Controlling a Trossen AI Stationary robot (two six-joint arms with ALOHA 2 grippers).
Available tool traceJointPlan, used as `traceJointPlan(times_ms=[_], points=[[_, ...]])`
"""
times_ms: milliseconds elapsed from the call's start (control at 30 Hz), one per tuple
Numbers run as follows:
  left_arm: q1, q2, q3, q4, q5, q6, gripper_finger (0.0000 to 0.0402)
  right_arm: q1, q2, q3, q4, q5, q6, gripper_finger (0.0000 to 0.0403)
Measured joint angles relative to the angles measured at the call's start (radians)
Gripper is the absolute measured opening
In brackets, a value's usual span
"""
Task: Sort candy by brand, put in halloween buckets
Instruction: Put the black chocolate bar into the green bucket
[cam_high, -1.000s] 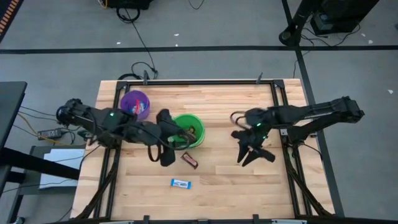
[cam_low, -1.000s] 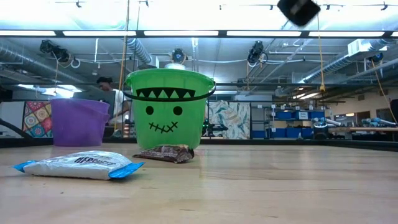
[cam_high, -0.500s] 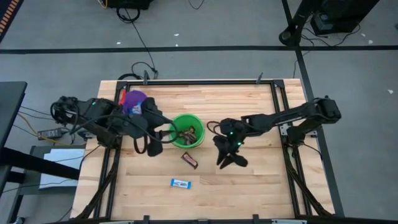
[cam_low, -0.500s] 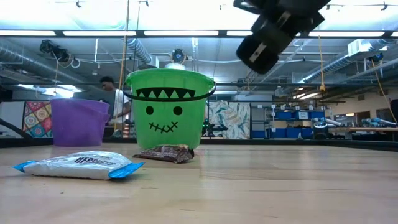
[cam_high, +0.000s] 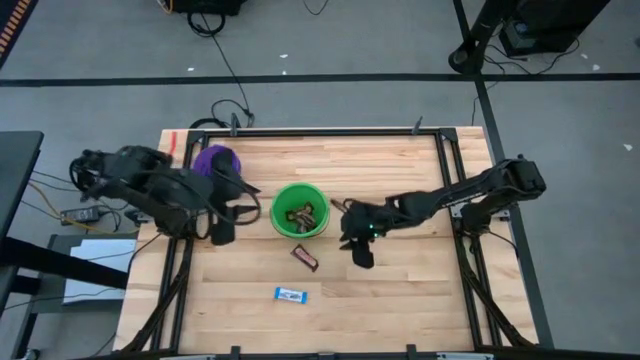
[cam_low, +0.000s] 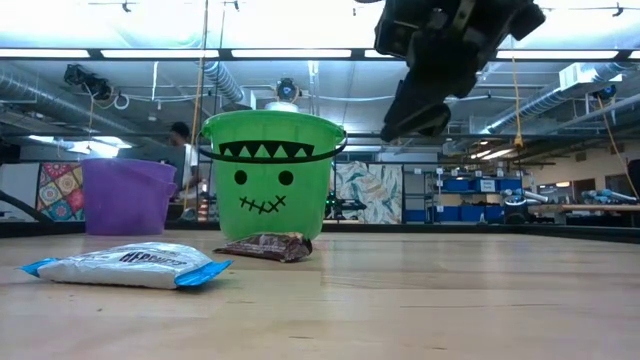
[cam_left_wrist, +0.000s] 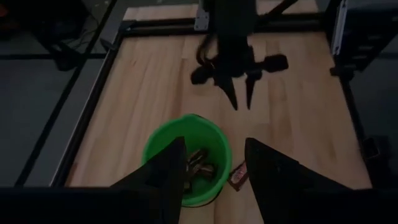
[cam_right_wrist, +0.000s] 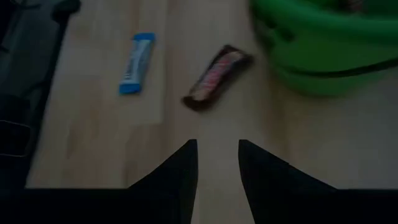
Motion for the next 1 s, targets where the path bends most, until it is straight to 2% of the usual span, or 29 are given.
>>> traceJointPlan(times_ms=[167, 433, 500, 633, 833, 900, 1000], points=[[0.0, -0.064, 0.0, 0.002, -0.001, -0.004, 0.0166, 0.082, 0.074, -0.001, 0.055, 0.029, 0.114, 0.0128], [0.0, -0.114, 0.0, 0.001, -0.01, -0.002, 0.0166, 0.172, 0.26, -0.002, 0.322, 0.136, 0.24, 0.0128], [0.0, -0.118, 0.0, -0.003, -0.009, -0.002, 0.0166, 0.17, 0.311, -0.002, 0.383, 0.09, 0.276, 0.0129], [0.0, -0.118, 0.0, -0.021, -0.008, -0.002, 0.0167, 0.159, 0.421, -0.002, 0.494, -0.069, 0.34, 0.0133], [0.0, -0.117, 0.0, -0.028, -0.005, -0.004, 0.0167, 0.146, 0.478, 0.005, 0.571, -0.158, 0.434, 0.013], [0.0, -0.117, 0.0, -0.028, -0.005, -0.005, 0.0167, 0.144, 0.46, 0.003, 0.565, -0.131, 0.446, 0.0128], [0.0, -0.117, 0.0, -0.028, -0.005, -0.005, 0.0167, 0.155, 0.414, -0.007, 0.512, 0.007, 0.435, 0.0126]])
